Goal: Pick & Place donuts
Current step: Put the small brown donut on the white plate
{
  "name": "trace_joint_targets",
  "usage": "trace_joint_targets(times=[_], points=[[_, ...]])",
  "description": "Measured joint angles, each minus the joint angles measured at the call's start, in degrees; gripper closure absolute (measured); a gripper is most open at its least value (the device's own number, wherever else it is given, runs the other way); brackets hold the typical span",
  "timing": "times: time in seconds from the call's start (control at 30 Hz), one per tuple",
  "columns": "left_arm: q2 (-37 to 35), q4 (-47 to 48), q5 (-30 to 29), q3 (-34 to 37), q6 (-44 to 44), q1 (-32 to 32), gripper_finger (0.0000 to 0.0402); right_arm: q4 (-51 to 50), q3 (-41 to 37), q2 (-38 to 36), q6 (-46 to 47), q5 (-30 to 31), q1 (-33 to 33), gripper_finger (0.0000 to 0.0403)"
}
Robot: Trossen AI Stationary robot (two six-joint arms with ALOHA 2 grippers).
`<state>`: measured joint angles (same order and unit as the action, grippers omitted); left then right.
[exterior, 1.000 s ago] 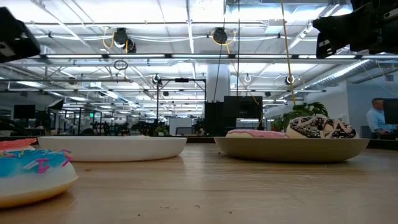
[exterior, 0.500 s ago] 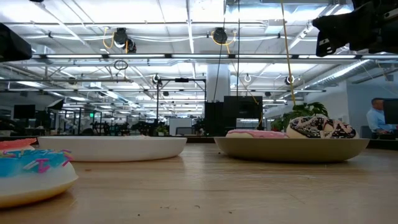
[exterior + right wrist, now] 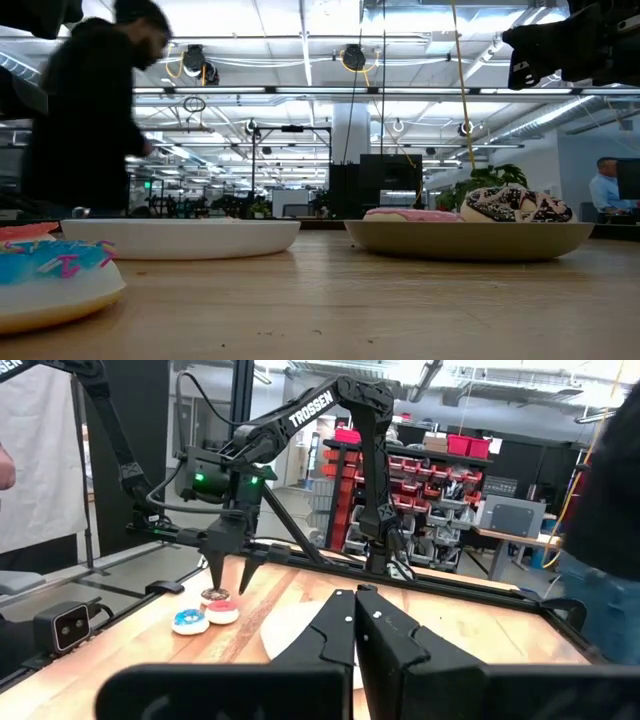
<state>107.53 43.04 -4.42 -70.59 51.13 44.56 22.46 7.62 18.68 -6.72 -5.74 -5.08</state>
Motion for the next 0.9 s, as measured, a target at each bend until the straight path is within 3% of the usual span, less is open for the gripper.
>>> trace_joint_targets(times=[0.9], points=[[3.7, -3.5, 3.0, 0.0, -0.4, -1.4, 0.0206, 0.0, 0.0, 0.0, 0.0, 0.0, 0.0, 0.0403]])
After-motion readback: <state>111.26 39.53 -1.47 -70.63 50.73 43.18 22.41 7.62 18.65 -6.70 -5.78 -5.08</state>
